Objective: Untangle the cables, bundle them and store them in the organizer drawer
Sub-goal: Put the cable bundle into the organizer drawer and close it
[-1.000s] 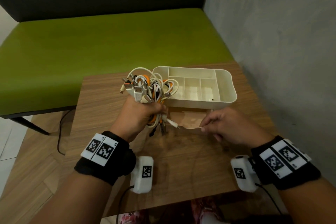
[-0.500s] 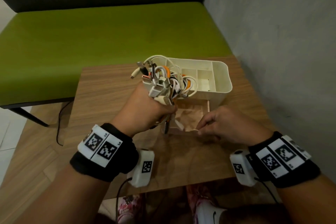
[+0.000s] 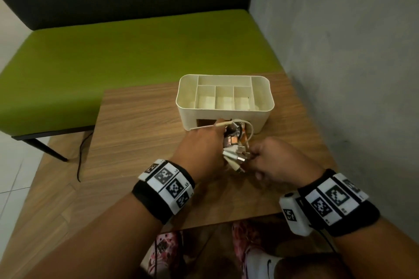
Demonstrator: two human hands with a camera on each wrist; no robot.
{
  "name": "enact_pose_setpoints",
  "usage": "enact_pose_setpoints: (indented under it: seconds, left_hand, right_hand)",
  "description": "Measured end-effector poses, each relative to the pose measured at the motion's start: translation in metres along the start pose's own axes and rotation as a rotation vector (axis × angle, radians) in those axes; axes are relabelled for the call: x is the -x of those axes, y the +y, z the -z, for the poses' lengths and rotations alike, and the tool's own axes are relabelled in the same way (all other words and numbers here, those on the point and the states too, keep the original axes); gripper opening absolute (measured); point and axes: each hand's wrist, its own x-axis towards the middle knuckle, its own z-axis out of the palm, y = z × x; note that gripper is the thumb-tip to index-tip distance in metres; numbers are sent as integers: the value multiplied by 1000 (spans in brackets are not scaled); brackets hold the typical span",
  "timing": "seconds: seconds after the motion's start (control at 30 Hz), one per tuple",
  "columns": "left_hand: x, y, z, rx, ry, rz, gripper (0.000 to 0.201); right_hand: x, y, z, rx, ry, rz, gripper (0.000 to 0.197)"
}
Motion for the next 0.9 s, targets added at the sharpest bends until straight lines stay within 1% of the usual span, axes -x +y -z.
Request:
enact_pose_setpoints:
  seconds: [0.07,0.13,0.2,0.27,0.33,0.43,0.5,0.53,0.57,0.6,0.63,0.67,0.7,0.73,0.77,0.83,0.9]
  left_hand:
    - [-4,-4,-2,-60,-2,1,39]
    - [-11,-3,-7,-199,-65,-23,48]
    - [-14,-3,-12,-291,-96,-53,52]
    - [-15,-5,-19,-300,-104,-43,49]
    - [-17,-6,-23,-322,-138,-12,42]
    - [-19,-4,-25,-349,-184,16,34]
    - [-20,-4,-30,-368,-201,33,33]
    - [-21,-5,-33,-372,-204,43,34]
    - [-22,-5,-35,-379,-207,53,37]
    - [-23,-6,-36,-385,-206,61,42]
    - [-23,-7,-38,-387,-207,64,48]
    - [-23,-7,-38,-387,-214,64,55]
    - [-23,-6,-37,-391,-223,66,61]
    - [-23,-7,-38,-396,-230,66,64]
    - [-23,-7,-39,-396,-233,64,66]
    - [-23,-10,-40,-384,-229,58,62]
    - [-24,-14,-39,-329,-220,76,54]
  right_hand:
    - [-2,0,-4,-43,10,-18,16]
    - [-2,1,-8,-48,28,-9,17]
    - [-1,1,-11,-55,53,-8,19]
    - [-1,0,-11,-53,60,-18,22]
    - [-2,-2,-10,-56,43,-46,22]
    - [1,-5,-9,-66,4,-71,16]
    - [10,-6,-4,-17,64,-53,12]
    - [15,-5,-2,22,138,-10,22]
    - [19,-5,0,46,222,70,40]
    - [20,-5,0,65,274,173,57]
    - [20,-7,-2,96,268,262,72]
    - [16,-7,-6,160,222,316,84]
    - [10,-5,-13,240,181,342,90]
    - [4,-3,-20,306,170,346,91]
    - [-2,-1,-26,332,188,340,88]
    - [-9,1,-31,301,245,343,79]
    - [-14,1,-34,257,266,355,74]
